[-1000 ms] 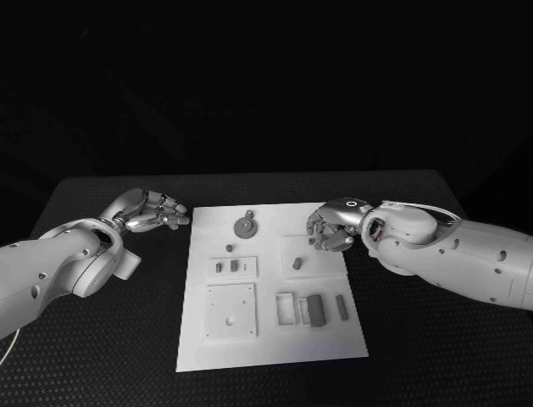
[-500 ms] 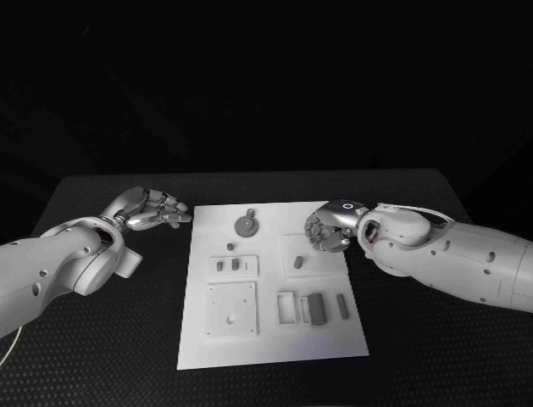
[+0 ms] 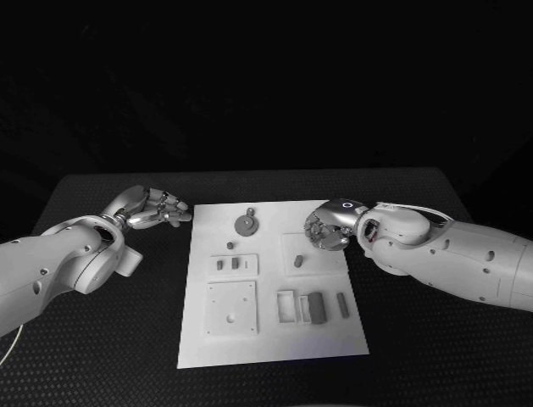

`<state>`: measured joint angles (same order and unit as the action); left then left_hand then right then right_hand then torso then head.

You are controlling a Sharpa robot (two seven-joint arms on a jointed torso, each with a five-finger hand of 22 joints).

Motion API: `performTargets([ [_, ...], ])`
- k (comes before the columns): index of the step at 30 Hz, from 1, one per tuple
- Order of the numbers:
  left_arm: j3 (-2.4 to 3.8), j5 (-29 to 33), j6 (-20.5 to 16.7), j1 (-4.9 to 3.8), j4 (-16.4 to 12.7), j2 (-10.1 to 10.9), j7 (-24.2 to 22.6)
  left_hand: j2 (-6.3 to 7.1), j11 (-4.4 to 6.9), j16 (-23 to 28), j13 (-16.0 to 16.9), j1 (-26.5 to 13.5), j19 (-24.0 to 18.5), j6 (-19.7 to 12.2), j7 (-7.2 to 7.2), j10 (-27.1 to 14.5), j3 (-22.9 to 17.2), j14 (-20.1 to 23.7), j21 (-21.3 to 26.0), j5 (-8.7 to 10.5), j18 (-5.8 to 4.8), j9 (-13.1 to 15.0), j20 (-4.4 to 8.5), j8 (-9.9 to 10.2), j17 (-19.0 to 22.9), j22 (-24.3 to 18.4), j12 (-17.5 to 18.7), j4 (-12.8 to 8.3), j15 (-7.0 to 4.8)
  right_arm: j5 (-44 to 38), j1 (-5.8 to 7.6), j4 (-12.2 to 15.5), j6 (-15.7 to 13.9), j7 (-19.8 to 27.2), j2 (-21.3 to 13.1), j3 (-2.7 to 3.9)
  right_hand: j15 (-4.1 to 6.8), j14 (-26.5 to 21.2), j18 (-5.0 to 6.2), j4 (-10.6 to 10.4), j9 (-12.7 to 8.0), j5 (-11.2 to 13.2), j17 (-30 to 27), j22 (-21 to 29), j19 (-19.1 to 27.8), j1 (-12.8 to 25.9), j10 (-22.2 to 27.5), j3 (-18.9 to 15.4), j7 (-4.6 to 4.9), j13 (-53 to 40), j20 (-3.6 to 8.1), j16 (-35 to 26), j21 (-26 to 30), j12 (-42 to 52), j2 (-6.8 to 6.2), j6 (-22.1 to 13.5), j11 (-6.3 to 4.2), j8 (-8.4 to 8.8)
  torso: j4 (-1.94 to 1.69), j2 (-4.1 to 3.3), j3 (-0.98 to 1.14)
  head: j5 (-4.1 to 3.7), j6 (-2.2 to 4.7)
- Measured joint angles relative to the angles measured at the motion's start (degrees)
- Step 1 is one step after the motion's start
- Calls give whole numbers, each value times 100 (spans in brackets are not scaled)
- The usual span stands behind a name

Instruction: Assemble the parts on the task board

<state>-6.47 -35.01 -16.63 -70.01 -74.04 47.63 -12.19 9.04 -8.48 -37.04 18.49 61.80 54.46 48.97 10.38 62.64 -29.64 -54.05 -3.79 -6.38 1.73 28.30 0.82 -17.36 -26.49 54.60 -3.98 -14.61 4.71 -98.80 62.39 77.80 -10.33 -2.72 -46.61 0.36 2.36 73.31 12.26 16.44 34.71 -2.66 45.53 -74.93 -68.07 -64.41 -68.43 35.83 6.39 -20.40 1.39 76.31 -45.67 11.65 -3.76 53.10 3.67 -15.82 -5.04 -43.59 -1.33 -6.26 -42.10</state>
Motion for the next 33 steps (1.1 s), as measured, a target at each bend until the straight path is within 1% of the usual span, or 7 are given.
performTargets([
  [4, 0, 2, 15, 0, 0, 0, 6, 0, 0, 22, 0, 0, 0, 0, 0, 0, 0, 0, 0, 0, 0, 0, 0, 0, -7, 0, 0, 0, 0, -1, -1, -2, -5, 7, 3, -2, 17, 2, 0, 0, 8, 0, 6, 0, 10, 23, -84, 0, 3, 27, -10, -1, 0, -12, 23, 118, 4, -18, 0, 0, 0, -3, -12],
  [7, 0, 2, 34, 0, 6, -2, 11, 0, 0, 22, -5, 0, 0, 0, 0, 0, 0, 0, 0, 0, 0, 0, 0, 0, -15, -7, 0, 0, 0, -5, -4, -2, -9, 9, 12, -3, 30, -13, 0, 0, 12, 0, 14, 1, 19, 23, -121, 0, -1, 23, -19, -1, 0, -12, 23, 128, -20, -42, -1, 0, 0, -1, -14],
  [16, 0, 4, 83, 0, 9, -4, 41, 0, -1, 22, -5, 0, 23, -20, 21, -41, 16, -22, 0, 22, -1, 0, 22, 0, -85, -24, 0, -16, -22, -20, -4, -12, -14, -3, 28, -3, 30, -13, -1, 24, 27, 0, 13, 1, 20, 23, -122, -24, 2, 22, -20, -1, 0, -36, 23, 144, -19, -49, -1, 2, -4, 8, -28],
  [20, 0, 11, 129, 0, 15, -2, 49, -12, -1, 45, -13, -61, 23, -20, 21, -40, 106, -22, 0, 87, -1, -3, 21, 0, -130, -54, 0, 10, -22, -23, -4, -12, -19, -14, 31, -4, 30, -13, -1, -9, 24, 0, 13, 1, 20, 107, -122, -58, 2, 48, -21, -2, 0, -58, -62, 145, -20, -49, -2, 3, -5, 5, -30],
  [28, 0, 31, 192, 0, 17, -1, 63, 23, -1, 70, -19, -98, 23, -57, 25, -40, 143, -22, 0, 88, -1, -8, 21, 0, -170, -77, 0, -15, -22, -36, -5, -9, -44, -51, 44, -7, 30, -13, -2, -16, 6, 0, 12, 1, 19, 142, -132, -65, 41, 98, -38, -2, 0, -127, -176, 145, -30, -26, -2, 3, -9, -2, -34],
  [31, 0, 35, 203, 0, 17, -1, 65, 23, -1, 70, -19, -98, 22, -57, 25, -41, 159, -22, 0, 111, -1, -8, 21, 0, -178, -79, 0, -31, -22, -45, -5, -14, -54, -69, 58, -10, 30, -13, -2, -16, 6, 0, 12, 1, 14, 142, -132, -65, 60, 99, -34, -3, 23, -127, -176, 164, -31, -26, -2, 3, -8, -3, -34],
  [33, 0, 37, 207, 0, 17, -1, 66, 22, -1, 70, -19, -98, 22, -57, 25, -40, 159, -22, 0, 111, -2, -8, 21, 0, -178, -83, 0, -31, -22, -55, -3, -15, -60, -81, 65, -12, 30, -12, -3, 4, 6, 0, 13, 1, 1, 75, -156, -44, 62, 98, -23, -3, 23, -127, -108, 166, -9, -26, -2, 2, -8, -3, -33],
])
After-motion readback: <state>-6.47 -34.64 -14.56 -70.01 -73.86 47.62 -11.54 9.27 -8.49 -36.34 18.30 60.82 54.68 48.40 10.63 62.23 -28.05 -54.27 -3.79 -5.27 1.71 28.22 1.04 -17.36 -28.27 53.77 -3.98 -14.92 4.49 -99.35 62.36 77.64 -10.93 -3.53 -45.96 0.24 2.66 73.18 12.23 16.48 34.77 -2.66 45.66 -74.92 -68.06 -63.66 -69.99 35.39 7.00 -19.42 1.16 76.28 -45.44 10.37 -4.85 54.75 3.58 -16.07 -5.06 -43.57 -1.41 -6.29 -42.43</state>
